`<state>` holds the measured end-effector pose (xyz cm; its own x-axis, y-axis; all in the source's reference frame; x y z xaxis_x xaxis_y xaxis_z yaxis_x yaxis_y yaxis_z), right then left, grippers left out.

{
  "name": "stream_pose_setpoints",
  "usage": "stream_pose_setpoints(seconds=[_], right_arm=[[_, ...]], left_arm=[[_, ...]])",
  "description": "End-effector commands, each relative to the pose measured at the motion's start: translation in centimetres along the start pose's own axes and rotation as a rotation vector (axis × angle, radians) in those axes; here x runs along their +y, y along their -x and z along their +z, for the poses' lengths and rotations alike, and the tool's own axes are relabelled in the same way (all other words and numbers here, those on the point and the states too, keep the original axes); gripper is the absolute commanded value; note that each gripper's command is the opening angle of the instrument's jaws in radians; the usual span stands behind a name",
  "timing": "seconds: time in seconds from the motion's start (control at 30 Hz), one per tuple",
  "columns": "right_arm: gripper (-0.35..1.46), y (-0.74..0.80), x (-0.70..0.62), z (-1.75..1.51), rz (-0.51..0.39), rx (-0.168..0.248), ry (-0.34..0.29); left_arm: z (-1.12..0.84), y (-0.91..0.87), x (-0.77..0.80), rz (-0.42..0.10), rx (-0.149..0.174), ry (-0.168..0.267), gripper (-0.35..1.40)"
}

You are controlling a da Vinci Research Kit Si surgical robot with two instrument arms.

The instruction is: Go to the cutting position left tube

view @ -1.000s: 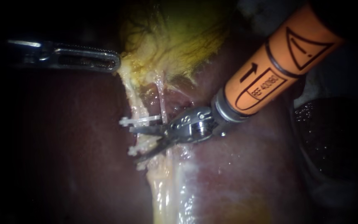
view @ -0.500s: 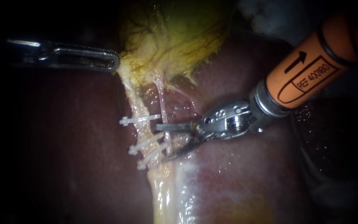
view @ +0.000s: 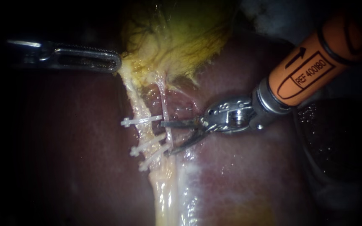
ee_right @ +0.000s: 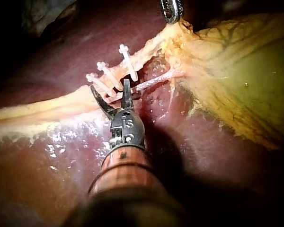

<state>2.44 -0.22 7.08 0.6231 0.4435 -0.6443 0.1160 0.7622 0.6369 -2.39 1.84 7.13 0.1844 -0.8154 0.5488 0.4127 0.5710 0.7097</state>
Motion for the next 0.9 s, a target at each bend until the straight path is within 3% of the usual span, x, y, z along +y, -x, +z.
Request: stream_pose_setpoints(seconds=[0.03, 0.3, 0.63, 0.9], right_arm=[[1.14, 0.02, 0.02, 0.01, 0.002, -0.001, -0.006], [1.14, 0.18, 0.12, 0.11, 0.027, -0.006, -0.024], [1.14, 0.38, 0.36, 0.24, 0.061, -0.005, -0.065], [1.14, 0.42, 0.5, 0.29, 0.121, 0.039, -0.14]], left_arm=[[0.0, 0.0, 0.0, 0.0, 0.0, 0.0, -0.35], [0.0, 0.0, 0.0, 0.001, 0.0, 0.0, -0.35], [0.01, -0.02, 0.01, 0.001, 0.0, 0.0, -0.35], [0.02, -0.03, 0.02, 0.002, 0.0, 0.001, -0.35]])
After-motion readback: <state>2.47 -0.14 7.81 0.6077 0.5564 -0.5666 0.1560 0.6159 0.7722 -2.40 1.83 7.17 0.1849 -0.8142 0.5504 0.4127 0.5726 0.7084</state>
